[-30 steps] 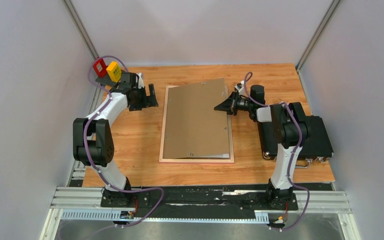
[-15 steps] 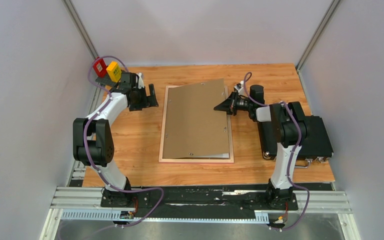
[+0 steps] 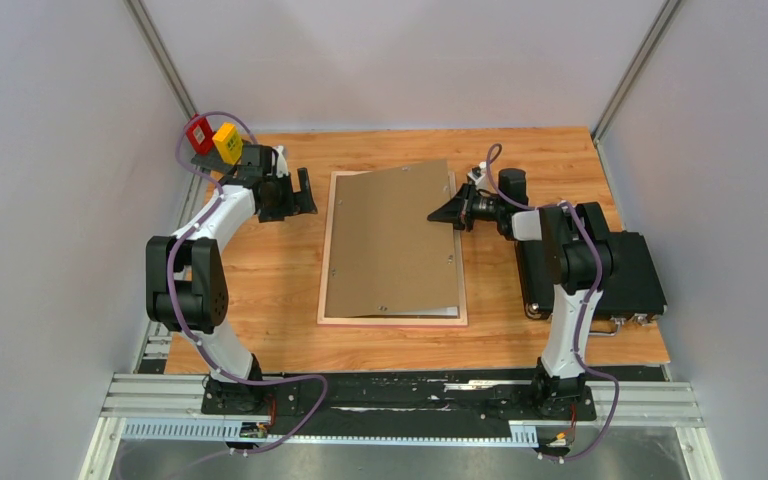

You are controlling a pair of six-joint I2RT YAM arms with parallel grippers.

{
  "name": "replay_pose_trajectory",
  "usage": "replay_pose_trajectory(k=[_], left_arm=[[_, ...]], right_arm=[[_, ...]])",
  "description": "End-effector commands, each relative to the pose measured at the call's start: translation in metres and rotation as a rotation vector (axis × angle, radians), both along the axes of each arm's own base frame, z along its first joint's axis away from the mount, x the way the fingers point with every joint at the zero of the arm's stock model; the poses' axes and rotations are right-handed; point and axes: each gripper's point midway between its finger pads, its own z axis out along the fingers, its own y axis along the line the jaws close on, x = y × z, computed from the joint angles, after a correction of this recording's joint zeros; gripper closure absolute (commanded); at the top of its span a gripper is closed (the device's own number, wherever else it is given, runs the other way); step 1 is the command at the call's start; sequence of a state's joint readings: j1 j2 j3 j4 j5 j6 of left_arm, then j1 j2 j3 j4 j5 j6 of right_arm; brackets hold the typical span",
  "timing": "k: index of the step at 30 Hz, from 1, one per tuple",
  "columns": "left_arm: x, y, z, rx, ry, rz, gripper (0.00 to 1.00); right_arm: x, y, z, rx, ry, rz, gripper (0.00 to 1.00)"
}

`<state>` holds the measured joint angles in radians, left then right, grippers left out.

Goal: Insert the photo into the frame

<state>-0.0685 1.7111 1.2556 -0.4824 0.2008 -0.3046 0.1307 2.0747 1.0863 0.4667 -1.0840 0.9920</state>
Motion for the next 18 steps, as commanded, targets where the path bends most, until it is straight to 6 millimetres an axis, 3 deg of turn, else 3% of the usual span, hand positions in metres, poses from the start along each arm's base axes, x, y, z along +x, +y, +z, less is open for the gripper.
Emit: replay_pose_trajectory(k=[1, 18], left_arm=[[0.0044, 0.0026, 0.0099, 0.003, -0.037, -0.009, 0.01], [0.0034, 0.0008, 0.0095, -0.007, -0.031, -0.015, 0.01]], right_arm=[[0.0065, 0.0047, 0.009, -0.005, -0.065, 0.029, 0.9], [0.0099, 0.0028, 0.0094, -0.081, -0.071, 0.014, 0.54]])
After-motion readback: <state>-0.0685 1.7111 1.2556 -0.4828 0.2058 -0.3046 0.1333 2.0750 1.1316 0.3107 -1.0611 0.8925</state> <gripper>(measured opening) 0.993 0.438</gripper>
